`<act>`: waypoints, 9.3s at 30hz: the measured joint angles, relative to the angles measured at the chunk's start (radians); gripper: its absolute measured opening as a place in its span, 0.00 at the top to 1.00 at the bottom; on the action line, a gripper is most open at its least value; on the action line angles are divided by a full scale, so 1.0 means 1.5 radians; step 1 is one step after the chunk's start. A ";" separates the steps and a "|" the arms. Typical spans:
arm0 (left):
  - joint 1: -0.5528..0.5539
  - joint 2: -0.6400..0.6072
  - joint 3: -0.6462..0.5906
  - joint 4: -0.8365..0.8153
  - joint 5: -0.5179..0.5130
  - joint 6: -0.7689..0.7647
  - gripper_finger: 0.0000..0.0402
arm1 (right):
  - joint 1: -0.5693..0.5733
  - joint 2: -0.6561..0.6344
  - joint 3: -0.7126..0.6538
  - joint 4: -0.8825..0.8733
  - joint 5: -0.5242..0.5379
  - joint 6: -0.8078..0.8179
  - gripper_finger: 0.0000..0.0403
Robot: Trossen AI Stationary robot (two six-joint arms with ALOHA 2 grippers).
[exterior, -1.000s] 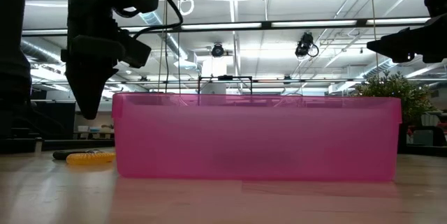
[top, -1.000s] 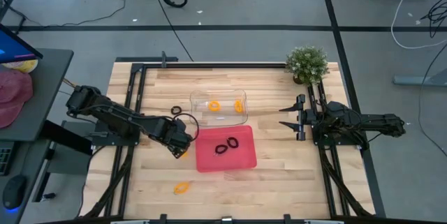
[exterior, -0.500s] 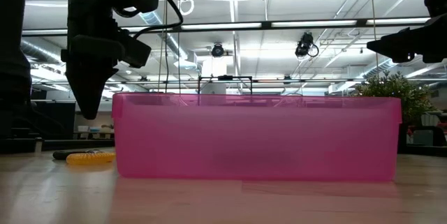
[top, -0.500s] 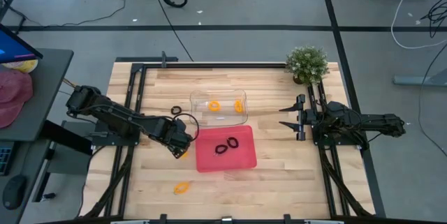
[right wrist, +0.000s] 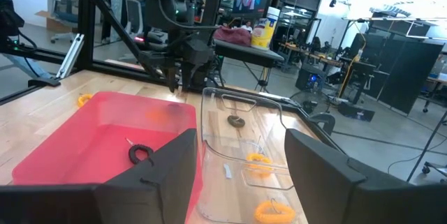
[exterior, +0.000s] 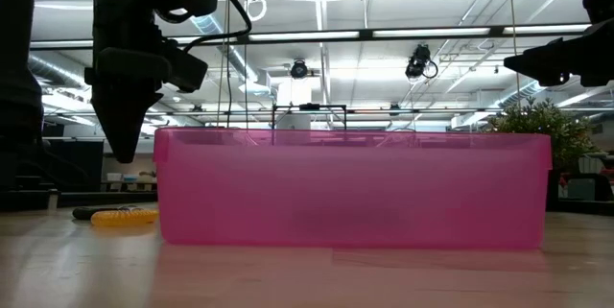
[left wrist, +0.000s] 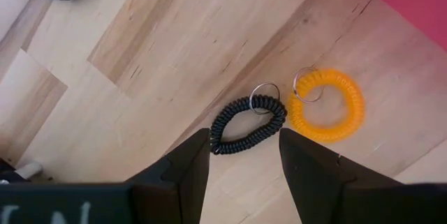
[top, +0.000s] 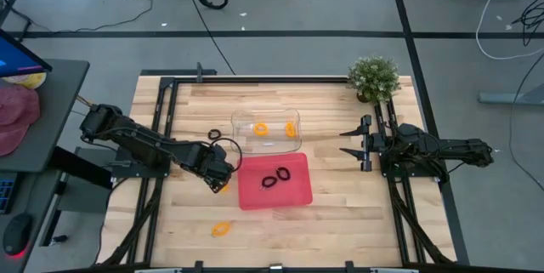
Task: Sort spring keychains
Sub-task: Put the black spring keychain into the red bin
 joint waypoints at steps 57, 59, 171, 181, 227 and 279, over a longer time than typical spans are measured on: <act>0.017 -0.014 -0.030 0.017 0.019 0.006 0.56 | 0.000 0.000 0.000 0.000 0.000 0.000 0.45; 0.017 -0.014 -0.030 0.017 0.019 0.006 0.56 | 0.000 0.000 0.000 0.000 0.000 0.000 0.45; 0.091 0.028 -0.169 0.174 0.096 0.042 0.56 | 0.000 0.000 0.000 0.000 0.000 0.000 0.45; 0.091 0.029 -0.169 0.188 0.127 0.077 0.94 | 0.000 0.000 0.000 0.000 0.000 0.000 0.45; 0.091 0.028 -0.169 0.189 0.135 0.093 0.98 | 0.000 0.000 0.000 0.000 0.000 0.000 0.45; 0.068 0.026 -0.057 0.078 -0.010 0.114 0.98 | 0.000 0.000 0.000 0.000 0.000 0.000 0.45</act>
